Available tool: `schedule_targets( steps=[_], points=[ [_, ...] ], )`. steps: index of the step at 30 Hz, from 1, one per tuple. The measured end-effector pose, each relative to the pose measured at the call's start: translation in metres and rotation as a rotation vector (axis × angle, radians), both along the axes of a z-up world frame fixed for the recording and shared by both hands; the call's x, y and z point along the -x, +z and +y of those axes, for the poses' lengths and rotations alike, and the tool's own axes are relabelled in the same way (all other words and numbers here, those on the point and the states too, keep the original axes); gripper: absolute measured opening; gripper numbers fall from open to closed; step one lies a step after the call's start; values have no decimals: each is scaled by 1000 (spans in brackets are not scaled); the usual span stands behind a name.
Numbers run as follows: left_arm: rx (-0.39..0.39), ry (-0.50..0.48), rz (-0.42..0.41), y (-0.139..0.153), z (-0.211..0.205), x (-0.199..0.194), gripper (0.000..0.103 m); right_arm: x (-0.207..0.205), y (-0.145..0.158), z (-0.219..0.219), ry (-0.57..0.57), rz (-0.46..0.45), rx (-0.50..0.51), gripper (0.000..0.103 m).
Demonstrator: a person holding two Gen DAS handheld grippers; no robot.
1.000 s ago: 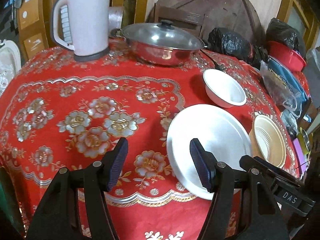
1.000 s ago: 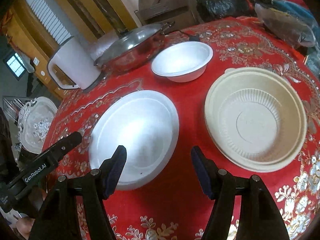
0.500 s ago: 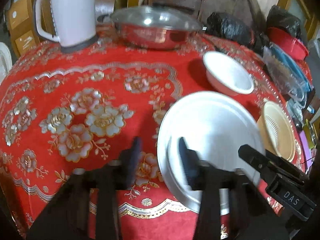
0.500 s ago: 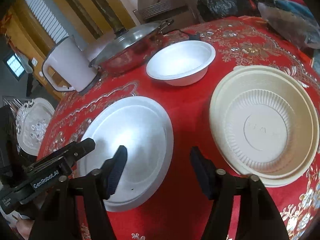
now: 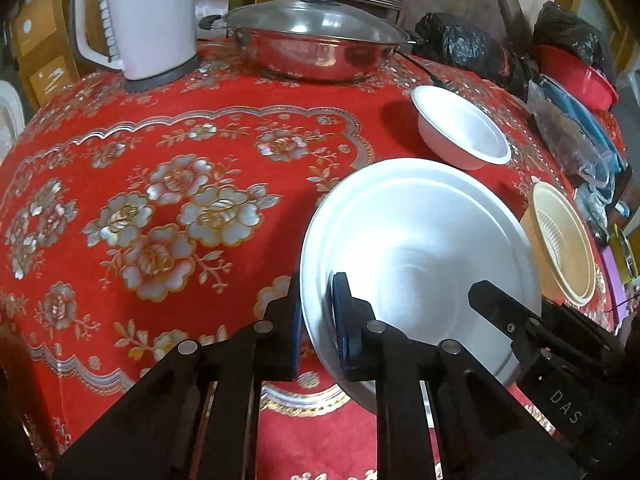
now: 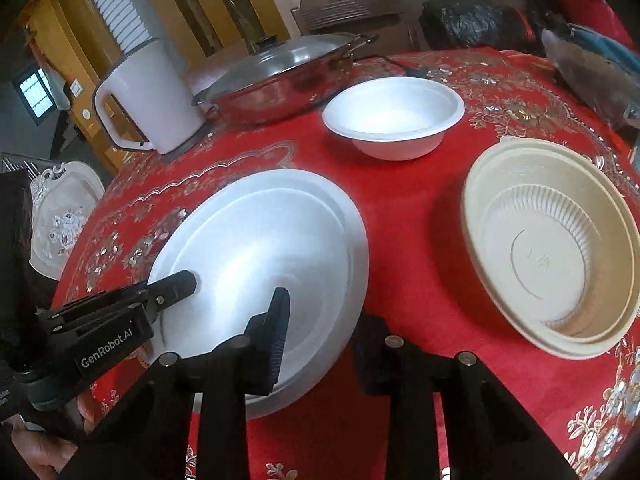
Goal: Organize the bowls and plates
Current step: 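Close both tools on the white plate's rim, then lift the white plate with both tools and carry it over the green bowl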
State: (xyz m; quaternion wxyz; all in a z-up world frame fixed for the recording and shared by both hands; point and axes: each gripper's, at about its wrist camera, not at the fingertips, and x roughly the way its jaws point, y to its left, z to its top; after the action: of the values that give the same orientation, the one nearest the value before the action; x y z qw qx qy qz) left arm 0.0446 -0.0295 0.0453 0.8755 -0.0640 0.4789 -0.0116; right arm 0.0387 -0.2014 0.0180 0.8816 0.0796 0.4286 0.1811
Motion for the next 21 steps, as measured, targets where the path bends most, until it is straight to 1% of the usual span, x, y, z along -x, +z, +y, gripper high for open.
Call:
schedule_targets(
  steps=[6,12,21],
  points=[
    [-1,26,-24,11,14,17,13,13,9,16,27,-24,24,29],
    [-1,57,-50,24,36,38,13,24,20,37,70,-50,43,32],
    [-11,146,-90,41,78,75,13,41,34,79,156,-82,61,32]
  ],
)
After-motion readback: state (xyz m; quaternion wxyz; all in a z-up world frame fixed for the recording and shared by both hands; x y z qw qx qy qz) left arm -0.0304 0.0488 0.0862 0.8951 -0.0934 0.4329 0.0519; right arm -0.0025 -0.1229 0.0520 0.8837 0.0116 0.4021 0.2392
